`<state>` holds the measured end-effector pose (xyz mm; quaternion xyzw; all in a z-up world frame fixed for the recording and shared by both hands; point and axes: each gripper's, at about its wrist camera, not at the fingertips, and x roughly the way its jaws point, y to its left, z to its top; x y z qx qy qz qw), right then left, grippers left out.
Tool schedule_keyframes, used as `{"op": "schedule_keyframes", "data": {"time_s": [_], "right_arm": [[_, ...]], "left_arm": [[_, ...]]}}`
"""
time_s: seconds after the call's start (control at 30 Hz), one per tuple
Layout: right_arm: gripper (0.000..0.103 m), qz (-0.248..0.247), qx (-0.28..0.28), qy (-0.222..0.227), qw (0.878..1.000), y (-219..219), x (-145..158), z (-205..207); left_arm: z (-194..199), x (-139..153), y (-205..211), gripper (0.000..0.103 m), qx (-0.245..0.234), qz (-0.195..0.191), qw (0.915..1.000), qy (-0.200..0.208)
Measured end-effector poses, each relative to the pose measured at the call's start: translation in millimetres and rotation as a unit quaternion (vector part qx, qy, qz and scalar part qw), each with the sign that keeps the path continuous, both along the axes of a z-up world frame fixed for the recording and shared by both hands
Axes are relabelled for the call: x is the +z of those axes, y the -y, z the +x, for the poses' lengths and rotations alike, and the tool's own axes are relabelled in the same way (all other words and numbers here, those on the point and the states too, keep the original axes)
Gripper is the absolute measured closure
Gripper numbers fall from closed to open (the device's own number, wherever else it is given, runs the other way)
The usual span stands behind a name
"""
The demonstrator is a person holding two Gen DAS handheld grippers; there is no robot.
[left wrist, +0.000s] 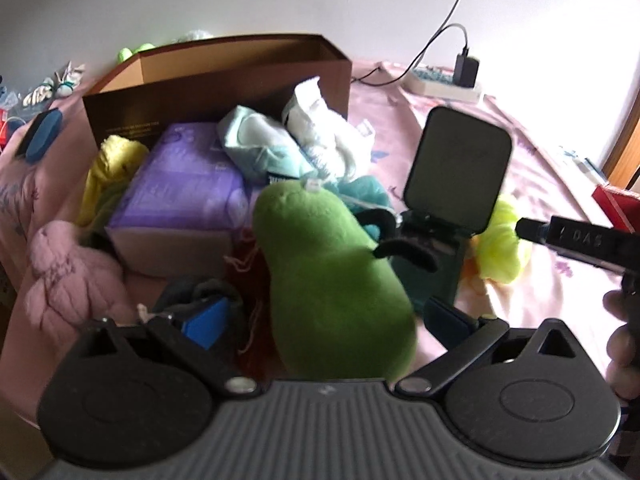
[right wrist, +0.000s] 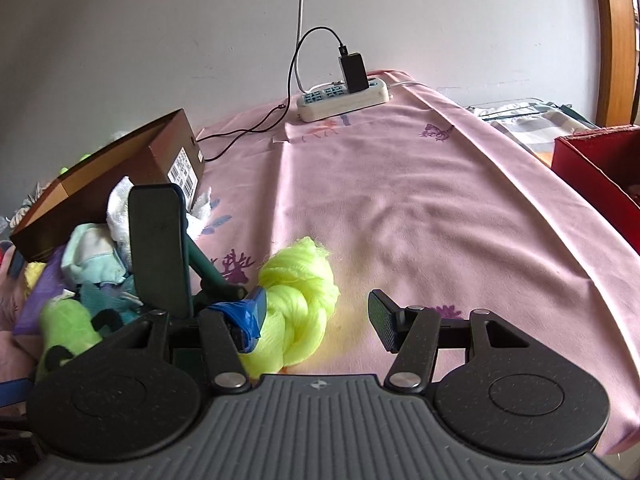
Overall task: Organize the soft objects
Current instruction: 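Close the left tool on the green plush while the right tool grasps the lime loofah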
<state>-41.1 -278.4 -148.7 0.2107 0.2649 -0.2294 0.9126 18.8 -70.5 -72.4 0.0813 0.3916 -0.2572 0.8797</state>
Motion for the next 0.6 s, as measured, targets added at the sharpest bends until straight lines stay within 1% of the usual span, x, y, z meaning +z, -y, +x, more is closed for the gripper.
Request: {"op": "schedule_keyframes", "data": {"time_s": [0.07,0.1,0.13,0.17,0.2,0.23,0.3,0.43,0.47,0.53,0.57,0.6], "right_arm": [[0.061,0.01,0.01,0.007,1.0,0,-1,4],[0.062,0.014,0.017,0.008,1.0,-1,-1,6],[0.062,0.014,0.024,0.008,1.0,-4,-1,9],[0.063,0.011,0.029,0.007,0.999,-5,-1,11],[0.067,0.008,0.034,0.008,0.999,-7,-1,13],[0.068,0.007,0.038,0.01,0.999,-8,-1,13],[0.074,0.013,0.044,0.017,0.999,-7,-2,12],[0.081,0.029,0.051,0.033,0.998,0,-4,6],[0.084,0.036,0.051,0.039,0.997,2,-4,5],[0.098,0.051,0.047,0.054,0.996,7,-4,0],[0.101,0.057,0.046,0.06,0.996,9,-3,-2],[0.102,0.063,0.045,0.063,0.995,11,-2,-4]], "left_arm": [[6,-6,-1,0.001,0.002,0.0,1.0,-0.004],[9,-7,-3,0.004,0.0,-0.009,0.9999,-0.013],[11,-8,-5,0.011,-0.006,-0.022,0.9995,-0.023],[13,-9,-6,0.014,-0.012,-0.032,0.9989,-0.032],[14,-8,-5,0.019,-0.02,-0.039,0.9983,-0.038],[13,-7,-4,0.02,-0.019,-0.039,0.9985,-0.034],[10,-8,-2,0.021,-0.025,-0.036,0.9987,-0.025],[6,-8,-4,0.028,-0.029,-0.043,0.9985,-0.02],[5,-7,-5,0.028,-0.029,-0.045,0.9984,-0.02],[5,-6,-8,0.03,-0.026,-0.049,0.9982,-0.023],[3,-4,-10,0.03,-0.025,-0.05,0.9982,-0.022],[2,-2,-12,0.03,-0.024,-0.051,0.9983,-0.018]]}}
